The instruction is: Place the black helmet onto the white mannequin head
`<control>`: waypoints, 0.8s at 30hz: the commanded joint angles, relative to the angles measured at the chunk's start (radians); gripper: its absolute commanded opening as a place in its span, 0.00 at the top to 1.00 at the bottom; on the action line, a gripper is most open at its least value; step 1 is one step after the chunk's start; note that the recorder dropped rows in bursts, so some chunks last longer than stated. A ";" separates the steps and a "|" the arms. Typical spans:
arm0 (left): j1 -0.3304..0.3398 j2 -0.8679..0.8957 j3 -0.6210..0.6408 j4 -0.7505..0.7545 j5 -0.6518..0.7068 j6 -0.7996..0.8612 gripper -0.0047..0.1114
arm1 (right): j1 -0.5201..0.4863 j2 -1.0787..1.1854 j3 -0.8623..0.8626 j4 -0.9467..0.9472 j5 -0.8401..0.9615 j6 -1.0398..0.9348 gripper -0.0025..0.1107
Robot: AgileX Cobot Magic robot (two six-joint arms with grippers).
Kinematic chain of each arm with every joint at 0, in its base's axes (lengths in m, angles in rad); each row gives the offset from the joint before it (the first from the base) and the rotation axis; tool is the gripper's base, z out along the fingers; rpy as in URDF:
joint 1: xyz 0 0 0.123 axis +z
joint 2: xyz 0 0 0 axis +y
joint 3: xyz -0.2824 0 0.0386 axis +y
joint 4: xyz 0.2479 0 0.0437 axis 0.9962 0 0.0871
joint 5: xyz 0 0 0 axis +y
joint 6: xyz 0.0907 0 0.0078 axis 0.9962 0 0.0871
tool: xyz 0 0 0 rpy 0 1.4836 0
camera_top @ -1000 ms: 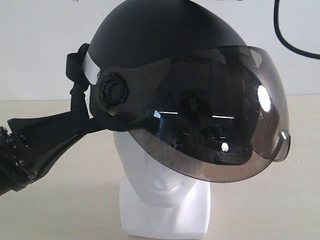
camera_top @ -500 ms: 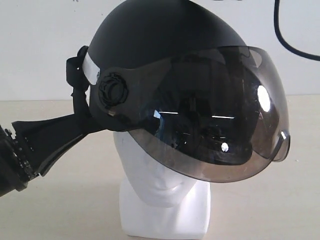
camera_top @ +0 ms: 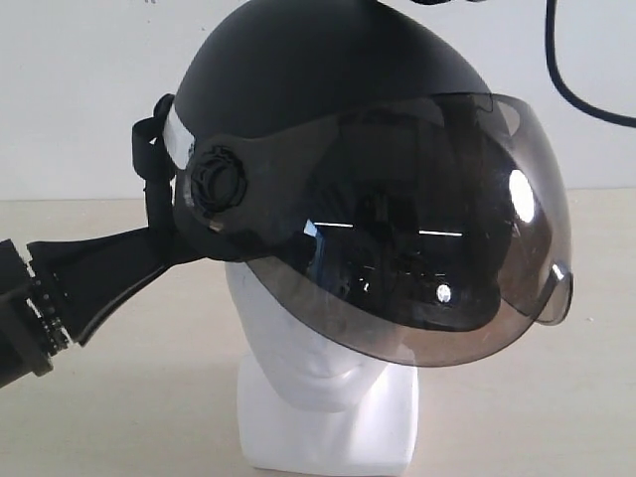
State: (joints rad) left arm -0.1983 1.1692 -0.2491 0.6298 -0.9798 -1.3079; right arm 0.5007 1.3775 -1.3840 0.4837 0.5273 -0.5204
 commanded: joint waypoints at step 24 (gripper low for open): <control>0.006 0.014 0.015 -0.250 0.255 0.229 0.92 | 0.010 0.007 -0.084 -0.093 0.143 0.021 0.98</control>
State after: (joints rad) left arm -0.1983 1.1711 -0.2491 0.4456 -0.8216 -1.1166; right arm 0.5079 1.3810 -1.4640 0.4094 0.6321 -0.5032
